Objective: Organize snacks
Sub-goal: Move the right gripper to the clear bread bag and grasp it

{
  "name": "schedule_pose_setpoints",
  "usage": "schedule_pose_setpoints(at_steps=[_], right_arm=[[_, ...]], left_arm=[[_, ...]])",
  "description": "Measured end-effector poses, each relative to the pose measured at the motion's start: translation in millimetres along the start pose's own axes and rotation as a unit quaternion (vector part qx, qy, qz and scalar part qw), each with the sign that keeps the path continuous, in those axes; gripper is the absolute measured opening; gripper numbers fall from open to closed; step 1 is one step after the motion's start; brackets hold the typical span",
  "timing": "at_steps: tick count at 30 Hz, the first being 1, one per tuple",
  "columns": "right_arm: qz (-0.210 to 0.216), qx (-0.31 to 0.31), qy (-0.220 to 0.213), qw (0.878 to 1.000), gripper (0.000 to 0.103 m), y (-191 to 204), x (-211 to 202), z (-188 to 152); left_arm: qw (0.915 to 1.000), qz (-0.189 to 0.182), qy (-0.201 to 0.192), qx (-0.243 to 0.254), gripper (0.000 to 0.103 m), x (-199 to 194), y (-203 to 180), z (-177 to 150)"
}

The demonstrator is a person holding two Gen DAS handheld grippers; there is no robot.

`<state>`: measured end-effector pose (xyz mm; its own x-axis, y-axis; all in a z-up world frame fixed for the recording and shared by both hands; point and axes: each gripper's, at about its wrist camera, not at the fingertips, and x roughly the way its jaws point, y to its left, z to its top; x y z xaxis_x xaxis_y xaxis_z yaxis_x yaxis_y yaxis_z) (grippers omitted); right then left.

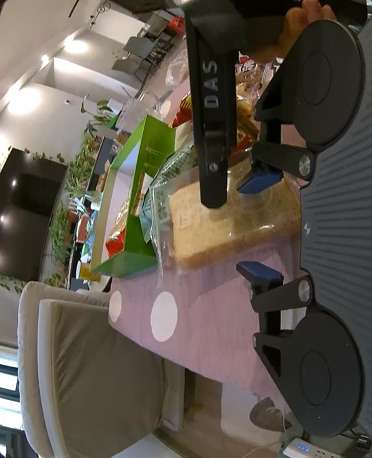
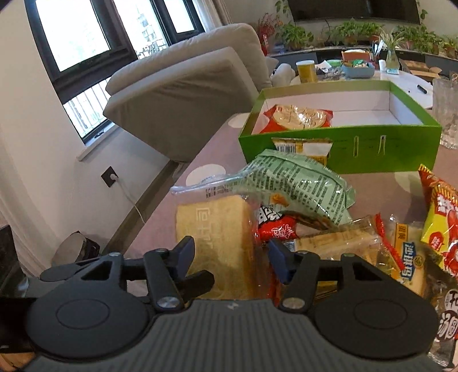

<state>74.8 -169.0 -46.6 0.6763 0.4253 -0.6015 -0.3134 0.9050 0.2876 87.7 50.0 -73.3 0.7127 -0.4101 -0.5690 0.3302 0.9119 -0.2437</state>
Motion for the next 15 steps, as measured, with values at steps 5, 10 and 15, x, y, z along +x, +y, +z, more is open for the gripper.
schedule_pose_setpoints(at_steps=[5, 10, 15], right_arm=[[0.006, 0.008, 0.017, 1.0, 0.058, 0.9, 7.4, -0.7], [0.005, -0.004, 0.021, 1.0, 0.053, 6.6, 8.5, -1.4], [0.004, -0.006, 0.019, 1.0, 0.046, 8.8, 3.5, -0.7]], left_arm=[[0.9999, -0.016, 0.004, 0.003, 0.048, 4.1, -2.1, -0.6], [0.9999, -0.014, 0.005, 0.006, 0.048, 3.0, -3.4, -0.6], [1.0, -0.005, -0.001, 0.008, 0.047, -2.4, -6.9, 1.5]])
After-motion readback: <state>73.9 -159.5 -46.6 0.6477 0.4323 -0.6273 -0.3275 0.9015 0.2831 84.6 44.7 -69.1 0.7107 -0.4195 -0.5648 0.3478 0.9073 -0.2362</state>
